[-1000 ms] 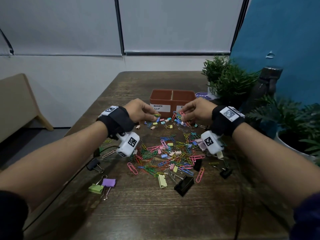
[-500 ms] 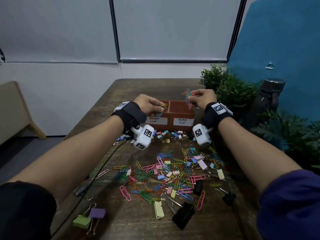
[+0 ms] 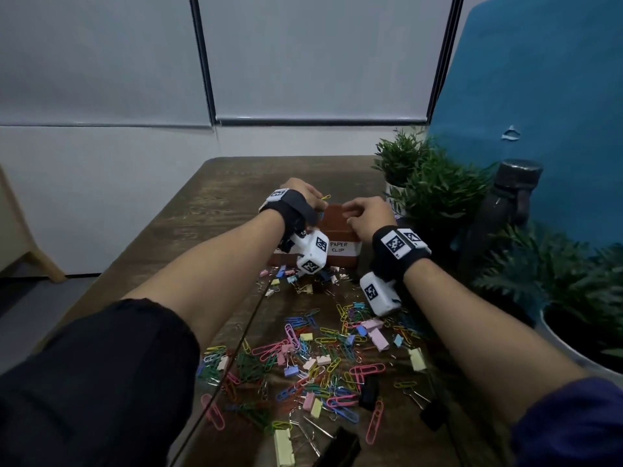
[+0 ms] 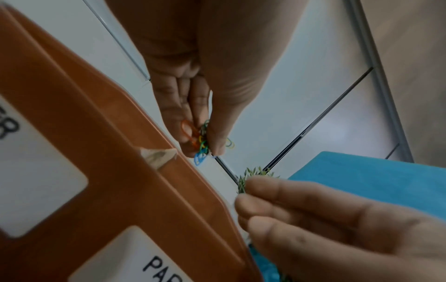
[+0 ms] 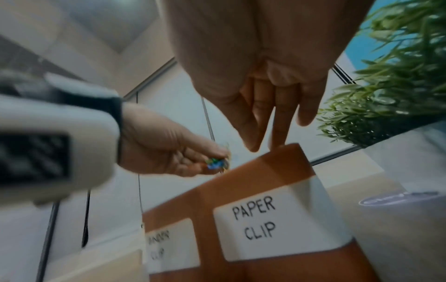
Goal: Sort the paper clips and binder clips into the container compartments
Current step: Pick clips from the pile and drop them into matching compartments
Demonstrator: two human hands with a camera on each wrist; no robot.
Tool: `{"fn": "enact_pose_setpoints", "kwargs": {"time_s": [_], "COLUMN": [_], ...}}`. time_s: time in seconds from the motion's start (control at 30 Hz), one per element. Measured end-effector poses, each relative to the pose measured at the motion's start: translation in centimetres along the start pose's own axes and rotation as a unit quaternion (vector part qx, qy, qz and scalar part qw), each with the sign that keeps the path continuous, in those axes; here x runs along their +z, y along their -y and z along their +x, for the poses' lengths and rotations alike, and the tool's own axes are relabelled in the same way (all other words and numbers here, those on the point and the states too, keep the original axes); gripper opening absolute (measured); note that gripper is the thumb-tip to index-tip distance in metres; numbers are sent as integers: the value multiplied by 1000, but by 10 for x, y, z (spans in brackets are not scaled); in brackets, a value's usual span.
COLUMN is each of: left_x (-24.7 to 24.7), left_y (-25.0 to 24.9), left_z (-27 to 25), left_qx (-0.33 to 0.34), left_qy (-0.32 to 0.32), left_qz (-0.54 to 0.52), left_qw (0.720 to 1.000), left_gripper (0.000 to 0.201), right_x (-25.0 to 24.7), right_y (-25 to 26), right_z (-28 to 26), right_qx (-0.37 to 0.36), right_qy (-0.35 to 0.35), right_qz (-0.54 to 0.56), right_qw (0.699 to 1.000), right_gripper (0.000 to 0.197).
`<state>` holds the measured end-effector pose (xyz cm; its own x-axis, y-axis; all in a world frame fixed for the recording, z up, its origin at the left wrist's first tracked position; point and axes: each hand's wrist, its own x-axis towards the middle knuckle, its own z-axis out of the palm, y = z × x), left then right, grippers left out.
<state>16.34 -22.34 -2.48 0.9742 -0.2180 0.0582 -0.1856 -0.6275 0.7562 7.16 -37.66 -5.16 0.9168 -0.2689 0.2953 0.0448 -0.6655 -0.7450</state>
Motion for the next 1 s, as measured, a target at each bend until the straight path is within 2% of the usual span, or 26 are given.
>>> {"fn": "enact_pose_setpoints", "kwargs": {"time_s": [0.1, 0.2, 0.3, 0.37, 0.43, 0.5, 0.57, 0.77, 1.0], "left_x": [11, 13, 5, -2, -6, -7, -1, 29, 44], "left_y": [0, -1, -4, -2, 9, 25, 40, 46, 36], "left_z": [-4, -21, -60, -98, -136, -167, -190, -219, -217], "left_qx": [15, 59, 143, 200, 221, 229, 235, 296, 309], "left_qy": [32, 5, -25, 2, 73, 149, 191, 218, 224], "left_qz": [48, 101, 157, 203, 240, 285, 312, 335, 396], "left_qw": [998, 993, 977, 959, 943, 919, 901, 867, 835], "left_gripper": [38, 37, 39, 37, 29, 25, 27, 44, 48], "right_x": [-15, -29, -41, -48, -56, -62, -67, -66, -60], "right_y": [4, 10, 13, 13, 13, 10, 5, -5, -9], "right_z": [-11, -34, -65, -83, -99, -115, -130, -163, -168], "right_qx": [0, -27, -43, -40, -38, -26, -15, 15, 16], "right_qy": [27, 89, 179, 220, 244, 255, 261, 319, 308], "right_qz": [34, 6, -62, -87, -119, -149, -186, -281, -297], "right_qw": [999, 996, 981, 971, 962, 955, 947, 905, 904], "right_gripper": [25, 21, 19, 18, 18, 18, 20, 34, 33]}}
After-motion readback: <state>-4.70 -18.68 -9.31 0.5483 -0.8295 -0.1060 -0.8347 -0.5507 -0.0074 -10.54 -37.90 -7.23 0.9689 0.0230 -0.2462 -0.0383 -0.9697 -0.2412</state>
